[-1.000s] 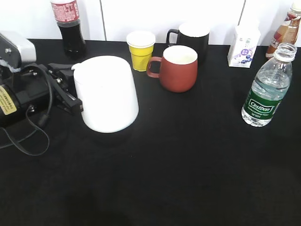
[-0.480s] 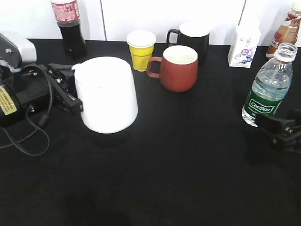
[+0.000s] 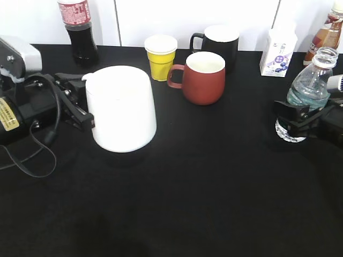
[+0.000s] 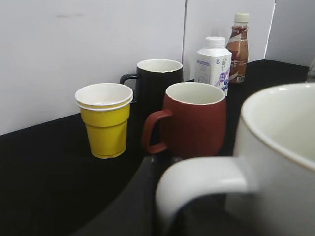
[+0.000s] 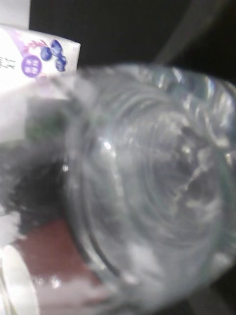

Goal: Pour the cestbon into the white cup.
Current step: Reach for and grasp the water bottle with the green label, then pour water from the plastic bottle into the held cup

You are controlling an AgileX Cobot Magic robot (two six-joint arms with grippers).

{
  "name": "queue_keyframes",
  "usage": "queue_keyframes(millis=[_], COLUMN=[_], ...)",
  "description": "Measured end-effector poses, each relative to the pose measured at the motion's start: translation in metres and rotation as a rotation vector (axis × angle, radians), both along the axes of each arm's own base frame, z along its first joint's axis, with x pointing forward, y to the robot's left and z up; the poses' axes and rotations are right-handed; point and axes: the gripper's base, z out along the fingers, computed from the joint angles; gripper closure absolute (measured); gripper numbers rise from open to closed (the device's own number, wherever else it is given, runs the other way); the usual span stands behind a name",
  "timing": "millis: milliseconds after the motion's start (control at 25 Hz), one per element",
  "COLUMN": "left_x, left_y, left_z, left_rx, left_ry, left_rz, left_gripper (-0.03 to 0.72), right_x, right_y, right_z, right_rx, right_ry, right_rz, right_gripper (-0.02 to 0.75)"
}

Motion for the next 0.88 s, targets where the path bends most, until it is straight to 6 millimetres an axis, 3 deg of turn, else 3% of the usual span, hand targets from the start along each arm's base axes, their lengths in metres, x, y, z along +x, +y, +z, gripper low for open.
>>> queue_keyframes(millis=[80,400,600,760,880], left_x=[0.0,-0.007,-0.019,-0.019,-0.018], left_y=[0.0,-0.008,-0.062,-0.109,-0.131], left_z=[0.0,-0.001,0.016,0.034,0.05], left_rx=[0.0,0.033,0.008,0.017,0.014], left_ry=[0.0,-0.013,-0.091,-0.092,-0.111], left_rz=[0.0,-0.089,-0.269,-0.301,-0.31], left_gripper=[0.643,0.643,0.643,0.643,0.643], right_x=[0.0,-0.001,-0.01,-0.012,-0.015], right_y=[0.0,0.006,0.03,0.033,0.036], right_z=[0.001,0.008,0.078,0.138,0.162], right_rx=[0.008,0.007,-0.162,-0.325,-0.525], right_ry=[-0.013,-0.064,-0.368,-0.592,-0.718], right_rz=[0.002,0.078,0.436,0.492,0.573], right_gripper=[0.252,0.252,0.253,0.253,0.254])
